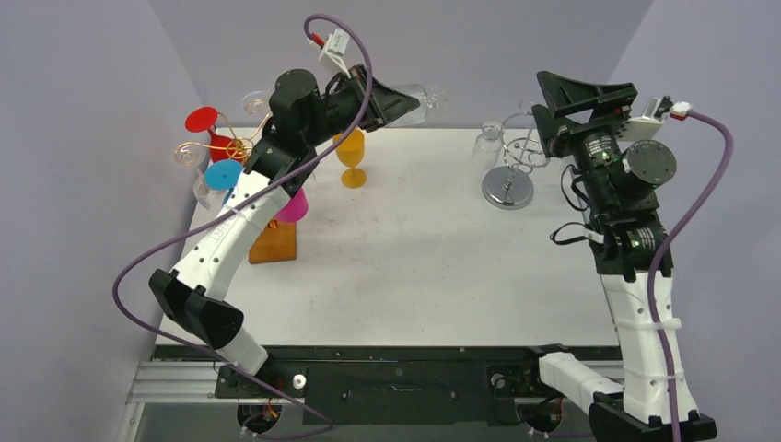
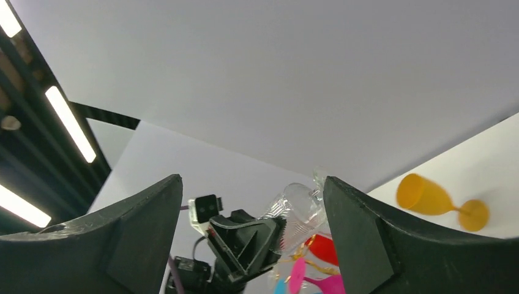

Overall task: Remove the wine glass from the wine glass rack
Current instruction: Place the wine glass at the center of the board.

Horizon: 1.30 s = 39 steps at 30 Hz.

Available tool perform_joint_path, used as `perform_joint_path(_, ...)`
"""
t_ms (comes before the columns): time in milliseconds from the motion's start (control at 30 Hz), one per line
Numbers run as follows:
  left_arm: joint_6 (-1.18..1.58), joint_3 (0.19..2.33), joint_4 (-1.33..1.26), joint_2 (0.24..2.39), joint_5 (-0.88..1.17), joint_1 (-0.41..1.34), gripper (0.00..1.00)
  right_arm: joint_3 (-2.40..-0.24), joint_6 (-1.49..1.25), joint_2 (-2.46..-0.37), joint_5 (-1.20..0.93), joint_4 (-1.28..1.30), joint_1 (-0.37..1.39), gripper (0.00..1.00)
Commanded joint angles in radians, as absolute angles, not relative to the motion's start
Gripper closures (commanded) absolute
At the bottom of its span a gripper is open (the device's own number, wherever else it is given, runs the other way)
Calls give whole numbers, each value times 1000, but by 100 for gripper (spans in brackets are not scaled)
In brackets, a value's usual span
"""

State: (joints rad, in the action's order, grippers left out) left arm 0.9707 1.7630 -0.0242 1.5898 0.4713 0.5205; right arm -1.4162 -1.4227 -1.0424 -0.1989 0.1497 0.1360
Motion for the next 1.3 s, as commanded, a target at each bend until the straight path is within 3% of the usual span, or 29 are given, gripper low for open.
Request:
perform_joint_path(0, 619, 2007, 482, 1635, 221, 613, 100, -1512, -1102, -1016, -40, 447, 127, 20)
perform_joint_path(400, 354, 2638, 1051, 2124, -159, 743, 100, -1562, -896, -1021, 97, 606, 121, 19)
perform_joint_path(1000, 282, 2620, 995, 2400, -324, 709, 100, -1505, -807, -1035, 75, 677, 118, 19)
perform_joint_path(1267, 266, 2603, 976, 2459, -302, 665, 100, -1496, -783, -1034, 101, 726, 118, 20)
